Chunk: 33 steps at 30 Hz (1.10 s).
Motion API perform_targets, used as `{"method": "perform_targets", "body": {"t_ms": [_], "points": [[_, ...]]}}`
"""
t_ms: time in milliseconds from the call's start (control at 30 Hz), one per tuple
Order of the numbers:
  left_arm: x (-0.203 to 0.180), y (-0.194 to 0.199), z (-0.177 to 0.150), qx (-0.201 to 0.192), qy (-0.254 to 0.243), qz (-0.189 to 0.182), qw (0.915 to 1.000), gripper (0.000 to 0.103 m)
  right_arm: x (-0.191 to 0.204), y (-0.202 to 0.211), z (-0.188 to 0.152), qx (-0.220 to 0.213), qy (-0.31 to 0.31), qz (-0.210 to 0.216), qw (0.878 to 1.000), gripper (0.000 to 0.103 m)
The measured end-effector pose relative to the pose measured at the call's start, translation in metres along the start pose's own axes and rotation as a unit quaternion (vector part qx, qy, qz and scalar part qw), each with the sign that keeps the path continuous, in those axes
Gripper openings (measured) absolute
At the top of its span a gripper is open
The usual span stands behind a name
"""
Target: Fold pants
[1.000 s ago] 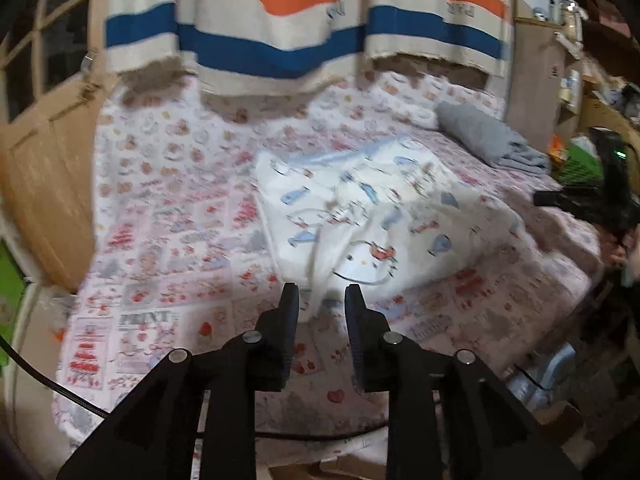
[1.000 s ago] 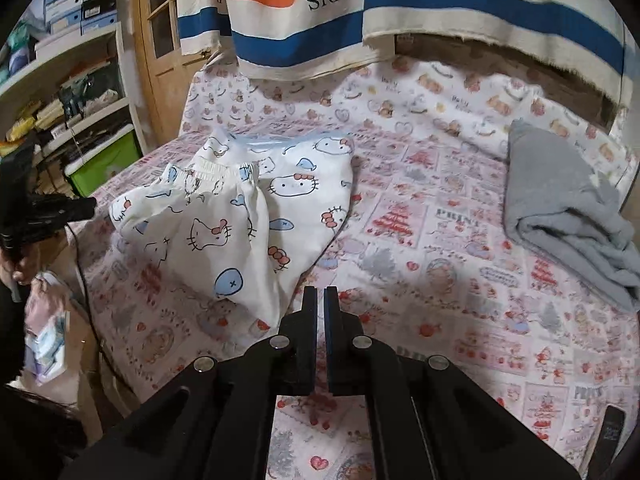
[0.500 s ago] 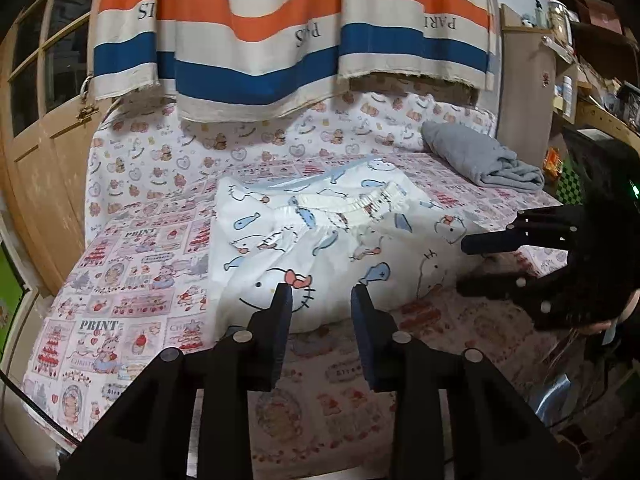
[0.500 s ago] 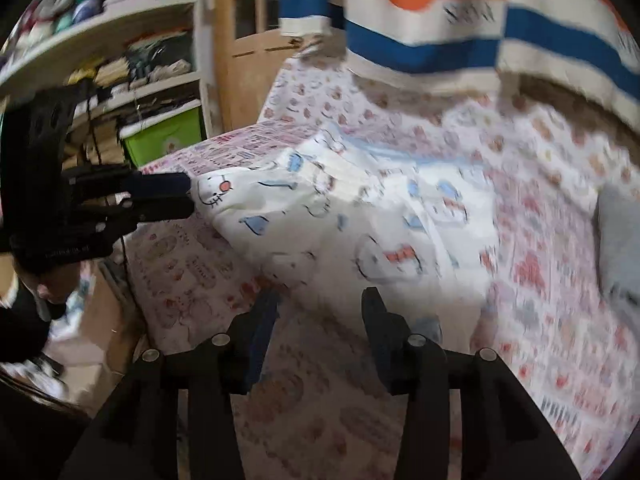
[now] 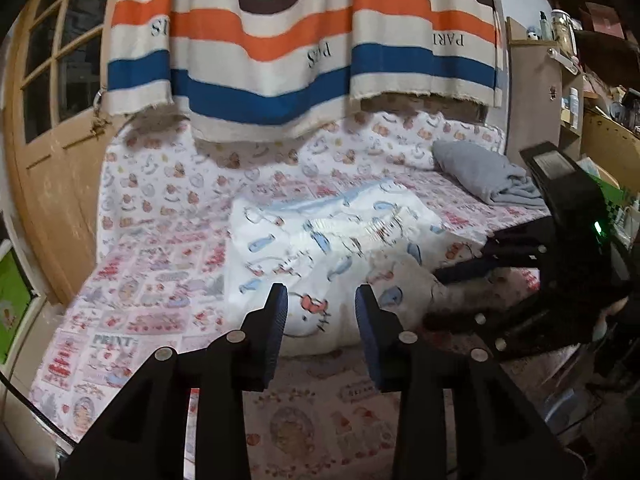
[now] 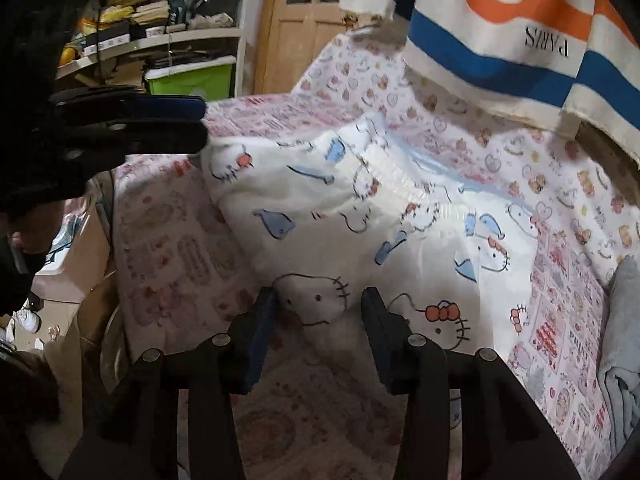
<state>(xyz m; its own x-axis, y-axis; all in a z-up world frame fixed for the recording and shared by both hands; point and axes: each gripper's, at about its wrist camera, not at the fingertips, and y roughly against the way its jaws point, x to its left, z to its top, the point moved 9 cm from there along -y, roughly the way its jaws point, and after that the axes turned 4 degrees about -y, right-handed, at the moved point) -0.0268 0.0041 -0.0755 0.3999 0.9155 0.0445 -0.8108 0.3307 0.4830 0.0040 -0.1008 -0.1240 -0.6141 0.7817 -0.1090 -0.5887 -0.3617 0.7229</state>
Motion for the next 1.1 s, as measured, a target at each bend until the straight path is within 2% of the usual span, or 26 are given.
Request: {"method": "perform_targets", "body": {"t_ms": [67,133,167,200,300,367,467,567,667,767,933,1000,1100], "points": [[0.001,-0.004,-0.004,0.008,0.007,-0.002,0.9999,0.034,-0.006,-0.001,0.002,0.002,-0.020,0.005,1.000,0.046],[0.000,-0.005,-0.006,0.011,0.010,-0.005,0.9999,0.034,-0.008,0.000,0.003,0.000,-0.026,0.008,1.000,0.038],[-0.002,-0.004,-0.007,0.010,0.011,-0.012,0.9998,0.034,-0.008,0.001,0.004,-0.003,-0.027,0.011,1.000,0.017],[-0.005,-0.003,-0.007,0.006,0.013,-0.024,0.9996,0.034,-0.008,0.002,0.005,-0.003,-0.025,0.018,1.000,0.009],[-0.016,0.002,-0.007,0.001,0.020,-0.064,0.9978,0.035,-0.012,0.006,0.012,-0.005,-0.035,0.035,0.999,0.007],[-0.020,0.004,-0.005,-0.008,0.015,-0.062,0.9979,0.035,-0.018,0.009,0.018,-0.004,-0.054,0.054,0.997,0.007],[-0.030,0.005,0.000,-0.028,-0.046,-0.033,0.9980,0.047,-0.027,0.014,0.029,-0.004,-0.067,0.068,0.995,0.007],[-0.037,-0.005,0.006,-0.035,-0.102,-0.038,0.9935,0.061,-0.029,0.019,0.038,-0.006,-0.055,0.063,0.996,0.007],[-0.034,-0.027,0.005,-0.001,-0.141,-0.027,0.9896,0.062,-0.032,0.025,0.048,-0.012,-0.046,0.061,0.997,0.007],[-0.024,-0.045,0.007,0.028,-0.154,-0.003,0.9877,0.062,-0.035,0.029,0.052,-0.014,-0.047,0.066,0.997,0.007],[-0.013,-0.062,0.004,0.044,-0.173,0.007,0.9840,0.036,-0.042,0.030,0.052,-0.017,-0.054,0.069,0.996,0.007],[-0.008,-0.064,0.005,0.049,-0.169,0.005,0.9843,0.013,-0.044,0.030,0.052,-0.019,-0.053,0.067,0.996,0.007],[-0.004,-0.060,0.015,0.043,-0.150,-0.006,0.9877,0.008,-0.043,0.032,0.052,-0.042,-0.036,0.037,0.998,0.008]]}}
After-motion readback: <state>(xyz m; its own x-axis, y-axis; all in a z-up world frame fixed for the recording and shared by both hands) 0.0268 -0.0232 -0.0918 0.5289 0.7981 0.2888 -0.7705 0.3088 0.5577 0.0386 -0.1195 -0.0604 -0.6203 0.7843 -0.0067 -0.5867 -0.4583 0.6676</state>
